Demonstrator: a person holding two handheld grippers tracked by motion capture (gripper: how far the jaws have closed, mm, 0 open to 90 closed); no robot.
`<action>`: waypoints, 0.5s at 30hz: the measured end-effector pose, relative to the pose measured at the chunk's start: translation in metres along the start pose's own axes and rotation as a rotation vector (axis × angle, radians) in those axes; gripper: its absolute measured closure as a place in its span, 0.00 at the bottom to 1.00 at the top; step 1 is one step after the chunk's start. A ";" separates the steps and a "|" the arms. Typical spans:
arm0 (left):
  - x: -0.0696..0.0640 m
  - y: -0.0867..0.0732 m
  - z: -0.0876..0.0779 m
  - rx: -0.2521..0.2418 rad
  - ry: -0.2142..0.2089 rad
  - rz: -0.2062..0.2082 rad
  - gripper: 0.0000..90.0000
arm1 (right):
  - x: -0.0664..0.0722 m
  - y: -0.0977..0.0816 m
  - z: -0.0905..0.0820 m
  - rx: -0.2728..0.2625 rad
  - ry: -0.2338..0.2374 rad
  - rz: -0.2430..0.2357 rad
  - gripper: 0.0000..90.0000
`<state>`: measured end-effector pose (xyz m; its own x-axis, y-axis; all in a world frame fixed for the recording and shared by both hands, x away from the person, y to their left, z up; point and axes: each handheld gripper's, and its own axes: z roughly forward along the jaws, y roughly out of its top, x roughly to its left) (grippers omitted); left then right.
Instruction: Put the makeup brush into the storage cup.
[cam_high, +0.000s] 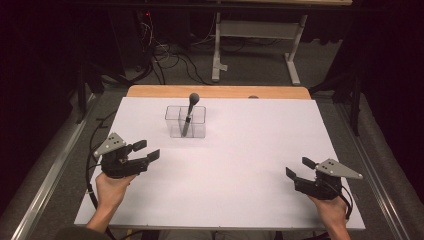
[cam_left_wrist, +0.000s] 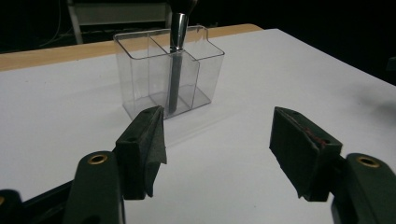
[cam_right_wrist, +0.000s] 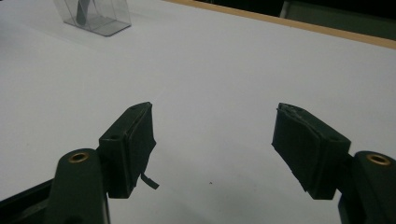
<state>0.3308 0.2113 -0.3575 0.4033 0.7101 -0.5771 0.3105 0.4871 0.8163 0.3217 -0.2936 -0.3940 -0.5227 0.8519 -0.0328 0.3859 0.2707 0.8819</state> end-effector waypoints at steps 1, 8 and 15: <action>0.001 -0.001 0.000 -0.001 0.002 0.002 0.40 | 0.000 0.000 0.000 0.000 0.000 -0.001 0.34; 0.004 -0.004 0.000 -0.007 0.010 -0.013 0.39 | 0.000 0.000 0.000 0.000 0.001 -0.003 0.34; 0.007 -0.006 0.000 -0.011 0.014 -0.017 0.39 | 0.000 0.000 0.000 -0.001 0.001 -0.001 0.34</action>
<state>0.3317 0.2134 -0.3668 0.3862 0.7088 -0.5903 0.3073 0.5045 0.8069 0.3214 -0.2937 -0.3937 -0.5238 0.8512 -0.0335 0.3846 0.2713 0.8823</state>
